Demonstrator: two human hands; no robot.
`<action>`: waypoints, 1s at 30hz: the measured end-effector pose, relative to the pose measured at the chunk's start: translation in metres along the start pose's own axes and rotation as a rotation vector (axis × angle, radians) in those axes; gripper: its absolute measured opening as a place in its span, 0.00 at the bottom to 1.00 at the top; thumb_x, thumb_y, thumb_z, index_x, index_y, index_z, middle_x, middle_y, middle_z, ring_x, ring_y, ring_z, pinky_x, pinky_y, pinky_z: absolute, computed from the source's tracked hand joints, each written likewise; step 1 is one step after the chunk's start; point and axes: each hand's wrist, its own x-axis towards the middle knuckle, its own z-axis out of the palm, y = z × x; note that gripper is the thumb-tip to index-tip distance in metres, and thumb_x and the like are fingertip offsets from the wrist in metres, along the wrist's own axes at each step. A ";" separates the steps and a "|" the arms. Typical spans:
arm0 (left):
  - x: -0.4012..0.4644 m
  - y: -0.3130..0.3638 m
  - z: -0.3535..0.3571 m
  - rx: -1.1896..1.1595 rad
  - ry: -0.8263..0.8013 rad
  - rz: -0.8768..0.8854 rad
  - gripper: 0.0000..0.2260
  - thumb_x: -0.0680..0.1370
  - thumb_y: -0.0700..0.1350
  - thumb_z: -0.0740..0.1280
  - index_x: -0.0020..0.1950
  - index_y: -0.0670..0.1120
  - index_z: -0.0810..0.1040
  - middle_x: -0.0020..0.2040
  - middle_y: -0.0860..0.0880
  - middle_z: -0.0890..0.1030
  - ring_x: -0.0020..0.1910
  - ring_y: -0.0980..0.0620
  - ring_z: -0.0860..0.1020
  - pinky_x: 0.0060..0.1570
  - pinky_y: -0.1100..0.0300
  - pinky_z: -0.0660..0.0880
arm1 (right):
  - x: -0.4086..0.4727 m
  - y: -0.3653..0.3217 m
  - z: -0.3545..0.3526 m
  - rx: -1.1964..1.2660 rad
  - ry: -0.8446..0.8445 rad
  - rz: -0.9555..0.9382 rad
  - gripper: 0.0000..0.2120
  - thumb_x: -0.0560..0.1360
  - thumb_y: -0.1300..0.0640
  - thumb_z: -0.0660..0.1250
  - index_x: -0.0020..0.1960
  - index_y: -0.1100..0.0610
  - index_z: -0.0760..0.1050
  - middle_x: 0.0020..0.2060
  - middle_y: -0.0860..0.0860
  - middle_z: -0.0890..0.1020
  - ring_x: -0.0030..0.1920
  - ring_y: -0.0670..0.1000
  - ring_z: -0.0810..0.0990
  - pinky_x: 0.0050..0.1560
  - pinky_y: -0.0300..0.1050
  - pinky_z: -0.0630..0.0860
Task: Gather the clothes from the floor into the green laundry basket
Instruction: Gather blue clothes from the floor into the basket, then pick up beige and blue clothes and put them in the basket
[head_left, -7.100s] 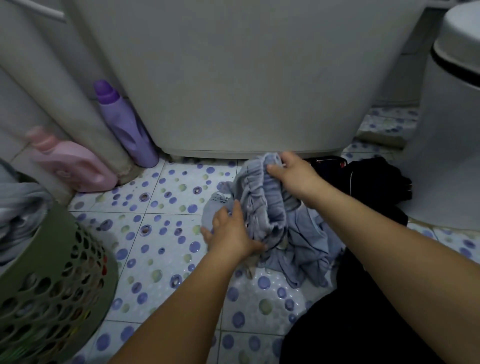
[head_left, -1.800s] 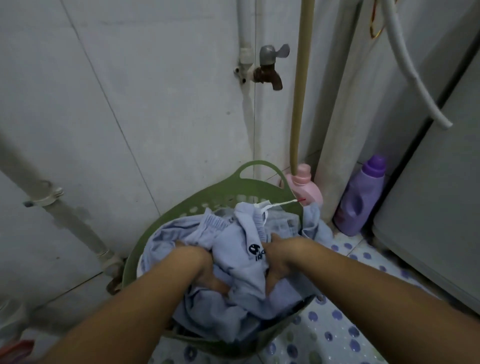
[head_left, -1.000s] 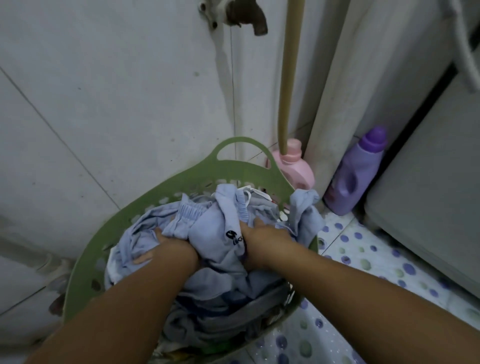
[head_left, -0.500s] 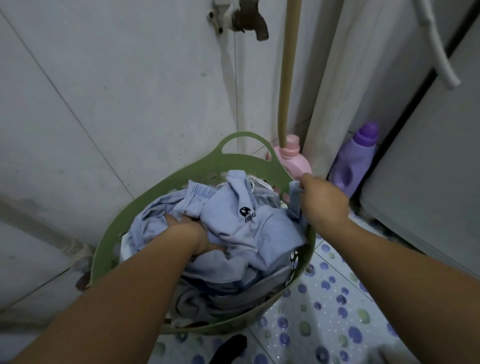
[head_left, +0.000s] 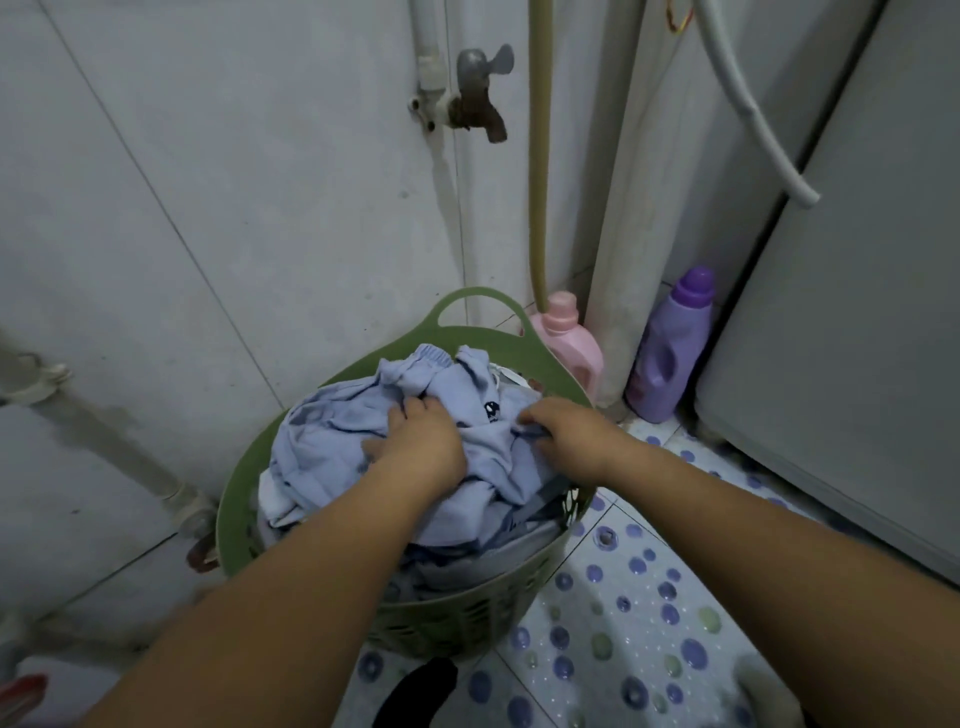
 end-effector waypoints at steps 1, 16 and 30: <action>-0.007 0.009 -0.004 0.018 0.050 0.022 0.34 0.78 0.48 0.63 0.78 0.44 0.47 0.78 0.43 0.49 0.77 0.42 0.49 0.71 0.37 0.57 | -0.007 0.001 -0.005 0.023 0.036 0.000 0.19 0.77 0.62 0.58 0.67 0.57 0.70 0.68 0.57 0.70 0.67 0.57 0.68 0.67 0.46 0.66; -0.107 0.225 0.074 0.033 -0.019 0.695 0.29 0.78 0.46 0.61 0.77 0.51 0.53 0.78 0.45 0.50 0.79 0.45 0.45 0.73 0.36 0.50 | -0.217 0.151 -0.018 0.193 0.207 0.556 0.13 0.78 0.55 0.62 0.61 0.53 0.76 0.63 0.52 0.78 0.61 0.53 0.77 0.61 0.43 0.70; -0.139 0.287 0.232 0.102 -0.434 0.758 0.29 0.78 0.47 0.61 0.77 0.54 0.53 0.76 0.45 0.57 0.76 0.44 0.56 0.71 0.42 0.57 | -0.309 0.281 0.087 0.118 -0.208 0.768 0.20 0.77 0.59 0.62 0.68 0.51 0.70 0.67 0.54 0.72 0.65 0.55 0.73 0.62 0.47 0.71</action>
